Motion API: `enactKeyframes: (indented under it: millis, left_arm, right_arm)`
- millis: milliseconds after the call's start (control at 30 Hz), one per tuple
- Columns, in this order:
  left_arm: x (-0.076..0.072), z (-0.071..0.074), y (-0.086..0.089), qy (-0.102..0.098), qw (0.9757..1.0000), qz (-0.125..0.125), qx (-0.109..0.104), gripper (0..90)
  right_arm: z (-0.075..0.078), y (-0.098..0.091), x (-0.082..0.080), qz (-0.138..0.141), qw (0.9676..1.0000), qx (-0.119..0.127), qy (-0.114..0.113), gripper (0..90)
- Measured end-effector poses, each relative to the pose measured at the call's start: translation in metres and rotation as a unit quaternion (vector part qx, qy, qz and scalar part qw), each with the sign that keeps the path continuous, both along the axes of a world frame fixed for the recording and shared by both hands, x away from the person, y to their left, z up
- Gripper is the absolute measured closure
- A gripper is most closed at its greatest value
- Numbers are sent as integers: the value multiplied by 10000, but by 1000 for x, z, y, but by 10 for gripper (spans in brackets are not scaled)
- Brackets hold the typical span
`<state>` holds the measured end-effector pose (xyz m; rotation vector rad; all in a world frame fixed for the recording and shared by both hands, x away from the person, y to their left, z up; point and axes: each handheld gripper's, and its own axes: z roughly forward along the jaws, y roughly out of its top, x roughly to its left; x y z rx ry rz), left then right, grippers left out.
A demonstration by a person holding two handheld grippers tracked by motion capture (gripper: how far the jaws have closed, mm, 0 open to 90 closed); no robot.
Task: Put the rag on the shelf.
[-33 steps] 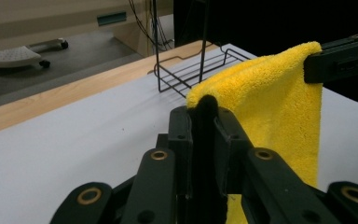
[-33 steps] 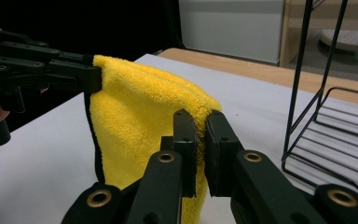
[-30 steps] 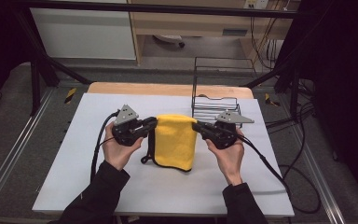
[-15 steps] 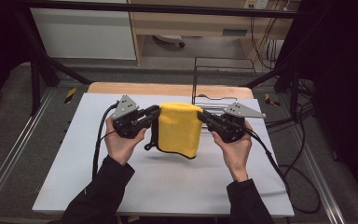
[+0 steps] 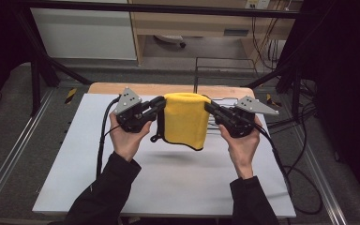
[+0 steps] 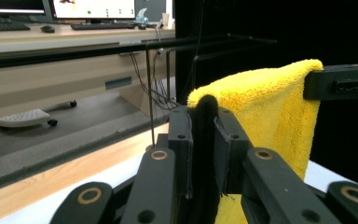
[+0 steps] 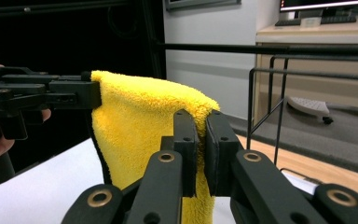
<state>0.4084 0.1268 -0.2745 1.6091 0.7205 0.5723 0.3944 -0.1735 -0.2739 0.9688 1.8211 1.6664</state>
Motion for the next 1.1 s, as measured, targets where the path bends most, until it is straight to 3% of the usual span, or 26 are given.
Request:
enactKeyframes:
  millis: [633, 1100]
  left_arm:
    - [6, 25, -18, -402, 9986, 35, -354, 784]
    - [13, 52, -33, -677, 9967, 7, -442, 784]
  right_arm:
    - [32, -13, 0, -272, 9983, 140, -486, 848]
    - [56, -23, 3, -434, 9961, 205, -739, 848]
